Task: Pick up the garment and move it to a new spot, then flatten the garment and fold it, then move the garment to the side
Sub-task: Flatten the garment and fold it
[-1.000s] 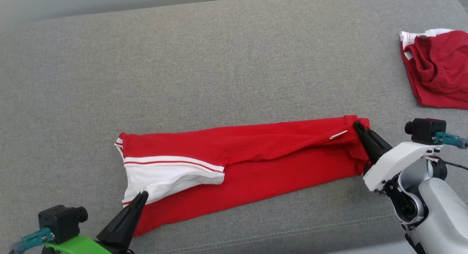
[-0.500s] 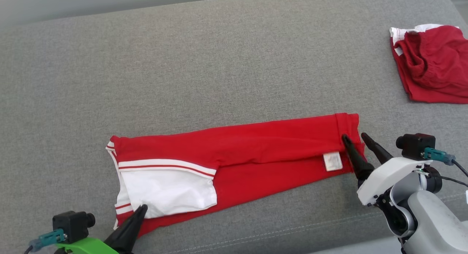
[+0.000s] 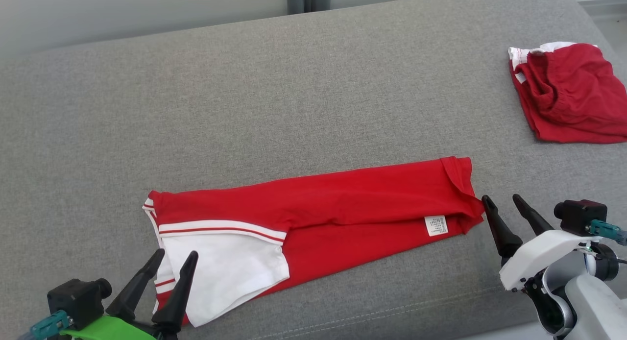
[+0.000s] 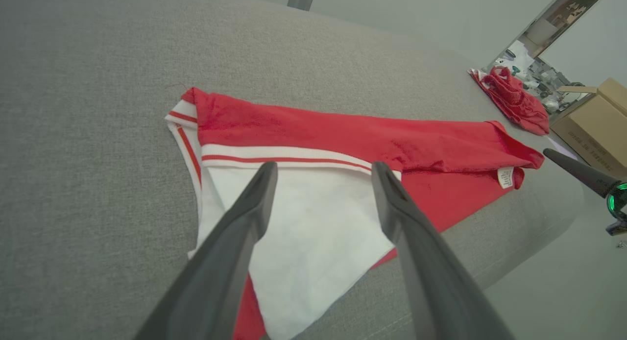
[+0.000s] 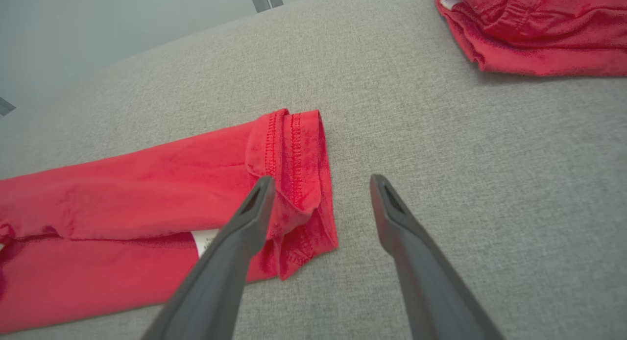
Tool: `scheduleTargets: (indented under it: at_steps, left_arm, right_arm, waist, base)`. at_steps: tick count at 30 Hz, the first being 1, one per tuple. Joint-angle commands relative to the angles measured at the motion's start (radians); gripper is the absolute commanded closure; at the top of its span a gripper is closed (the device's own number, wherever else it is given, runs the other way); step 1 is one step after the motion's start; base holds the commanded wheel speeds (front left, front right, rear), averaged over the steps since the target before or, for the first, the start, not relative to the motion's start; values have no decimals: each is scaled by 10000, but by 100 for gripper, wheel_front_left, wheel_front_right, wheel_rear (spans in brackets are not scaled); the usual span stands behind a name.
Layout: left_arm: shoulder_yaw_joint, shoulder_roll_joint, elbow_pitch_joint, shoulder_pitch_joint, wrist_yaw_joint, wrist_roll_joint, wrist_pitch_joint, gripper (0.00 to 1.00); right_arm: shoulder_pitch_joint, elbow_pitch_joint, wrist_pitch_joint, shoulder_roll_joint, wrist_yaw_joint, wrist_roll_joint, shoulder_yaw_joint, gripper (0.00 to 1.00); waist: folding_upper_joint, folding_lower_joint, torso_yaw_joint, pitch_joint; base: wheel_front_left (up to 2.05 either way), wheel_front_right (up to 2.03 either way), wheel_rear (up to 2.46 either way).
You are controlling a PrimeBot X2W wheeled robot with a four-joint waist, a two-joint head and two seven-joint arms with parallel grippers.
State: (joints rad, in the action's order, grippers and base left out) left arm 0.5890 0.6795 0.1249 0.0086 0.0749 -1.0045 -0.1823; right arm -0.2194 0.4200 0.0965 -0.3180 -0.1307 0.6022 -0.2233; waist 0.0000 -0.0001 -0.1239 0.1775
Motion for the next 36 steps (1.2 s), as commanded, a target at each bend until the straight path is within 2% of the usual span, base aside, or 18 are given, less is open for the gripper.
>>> scheduleTargets:
  at_steps: [1,7,17,23,29,36]
  left_arm:
    - [-101,-22,173,-202,183,221,-174,0]
    - [-330,-343,479,-510,717,857,-526,0]
    - [-817,-1276,3,-568,1548,1965,-808,0]
    - [-1198,-1522,-263,-252,1529,2204,-823,0]
    - [-2078,-1899,-318,218,1460,2368,-824,0]
    - [-2587,-2383,-457,524,1083,2585,-823,0]
  right_arm:
    - [134,-132,54,-16,1,-165,163,0]
    - [105,-619,-88,72,1,-657,675,0]
    - [287,-1099,-685,440,1,-1489,1297,0]
    - [357,-1124,-912,624,1,-1841,1510,0]
    - [502,-912,-1065,792,1,-2206,1810,0]
    - [291,21,-1178,1031,1,-2701,2326,0]
  waist:
    - [0,1,-16,-230]
    - [0,1,-7,-669]
    - [0,1,253,-1303]
    - [0,1,488,-1501]
    - [0,1,889,-1528]
    - [0,1,1396,-1334]
  base:
    - [0,0,0]
    - [0,0,0]
    - [0,0,0]
    - [0,0,0]
    - [0,0,0]
    - [0,0,0]
